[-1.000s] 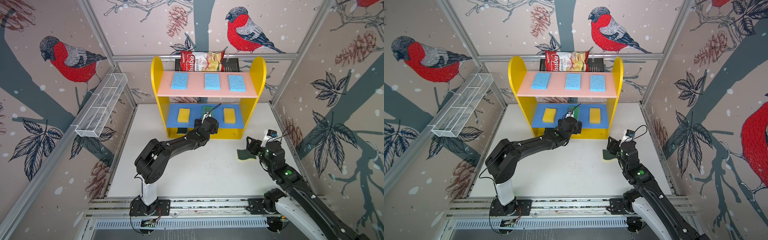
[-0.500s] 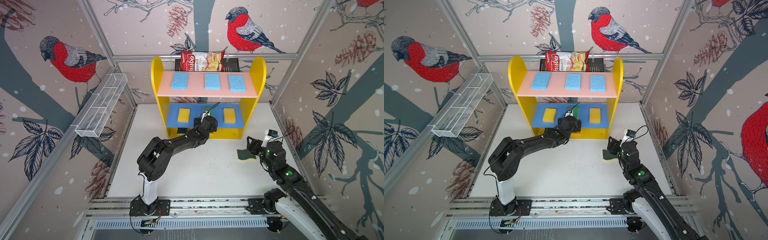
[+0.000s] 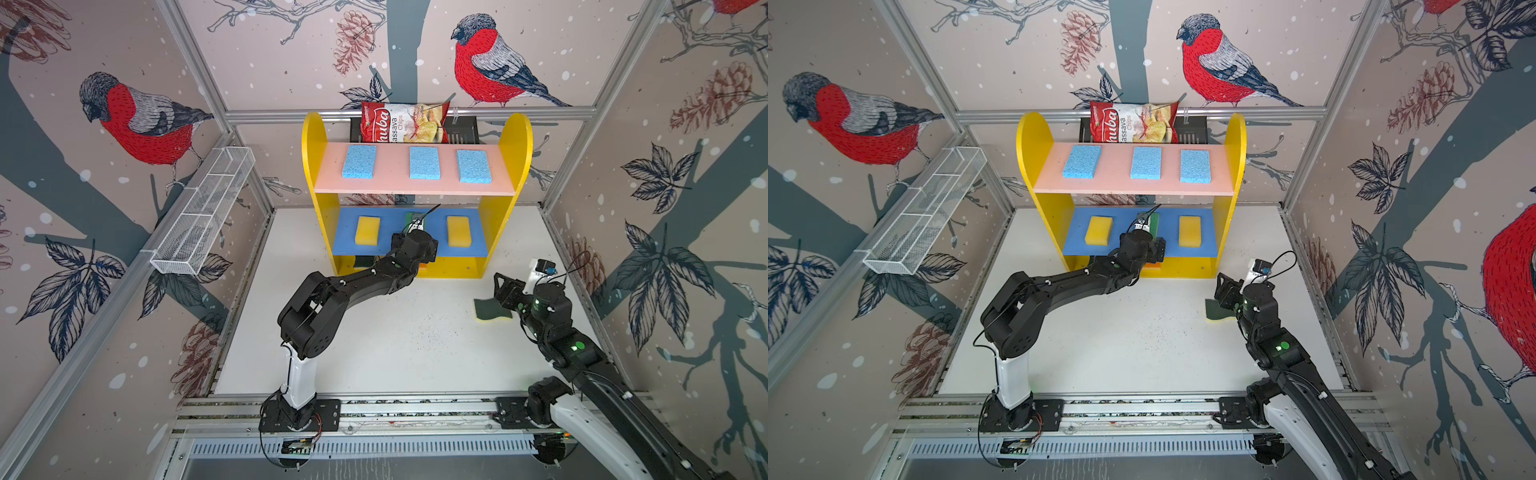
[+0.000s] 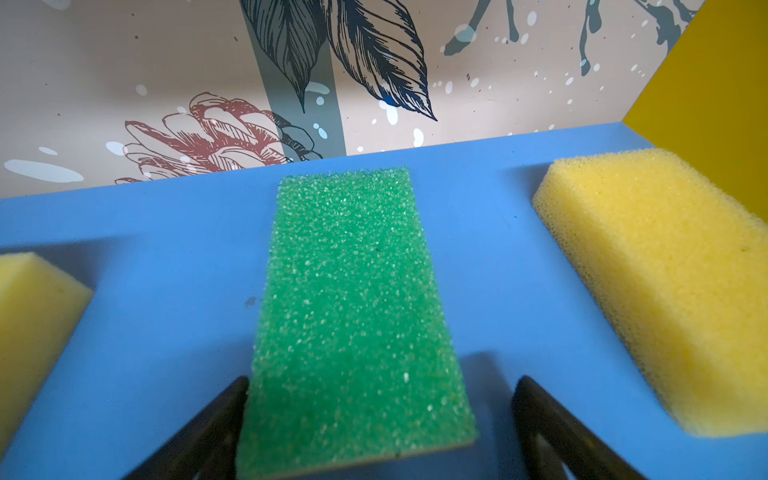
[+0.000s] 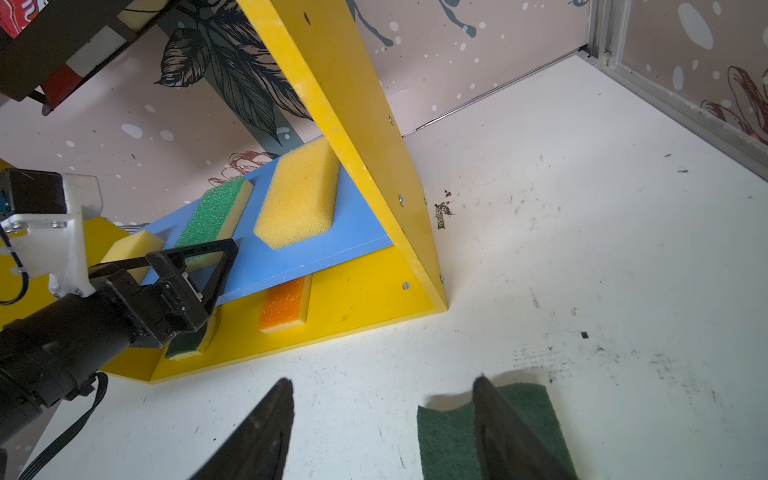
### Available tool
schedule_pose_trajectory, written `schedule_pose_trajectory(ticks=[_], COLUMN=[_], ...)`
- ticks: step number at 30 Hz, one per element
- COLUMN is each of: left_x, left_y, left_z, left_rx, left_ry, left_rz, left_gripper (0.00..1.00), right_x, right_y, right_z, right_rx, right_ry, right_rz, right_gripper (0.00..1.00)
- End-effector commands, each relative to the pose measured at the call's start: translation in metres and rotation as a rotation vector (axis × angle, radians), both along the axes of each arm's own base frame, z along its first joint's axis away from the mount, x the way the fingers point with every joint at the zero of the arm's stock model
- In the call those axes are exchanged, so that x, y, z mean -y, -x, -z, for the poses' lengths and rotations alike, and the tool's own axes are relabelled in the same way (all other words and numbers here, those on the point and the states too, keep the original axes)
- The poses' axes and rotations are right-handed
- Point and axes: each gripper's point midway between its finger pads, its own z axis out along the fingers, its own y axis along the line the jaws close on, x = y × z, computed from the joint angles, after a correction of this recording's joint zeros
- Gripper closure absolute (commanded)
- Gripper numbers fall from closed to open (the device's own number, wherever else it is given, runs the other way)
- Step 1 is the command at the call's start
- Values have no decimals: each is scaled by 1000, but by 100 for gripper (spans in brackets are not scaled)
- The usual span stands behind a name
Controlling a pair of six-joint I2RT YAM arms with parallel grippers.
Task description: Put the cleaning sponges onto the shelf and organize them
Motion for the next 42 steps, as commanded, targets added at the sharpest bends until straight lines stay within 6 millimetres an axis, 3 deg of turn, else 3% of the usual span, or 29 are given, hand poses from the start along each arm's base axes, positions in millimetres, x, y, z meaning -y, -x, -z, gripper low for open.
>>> schedule_pose_trajectory(ticks=[1,11,23,35,42], left_x=[0,-2,-10,-11,-4], left_y=[4,5,13,22,25], left_z=[22,26,17,22,25], left_rx=[-84,-95,-74,-100,-121], left_ry=[8,39,61,85,90], left_rz=[29,28,-14,-62,-30], left_gripper=[10,26,33,35,20], right_x=[0,0,3,2,3], right_y=[-1,0,3,7,9], right_z=[-2,-3,-6,-6,-6], right_rx=[7,8,20,17,16], right_ry=[-8,-13,-21,-27,-28], right_rz=[0,-1,5,-4,-5], right_gripper=[32,31,31,31,31])
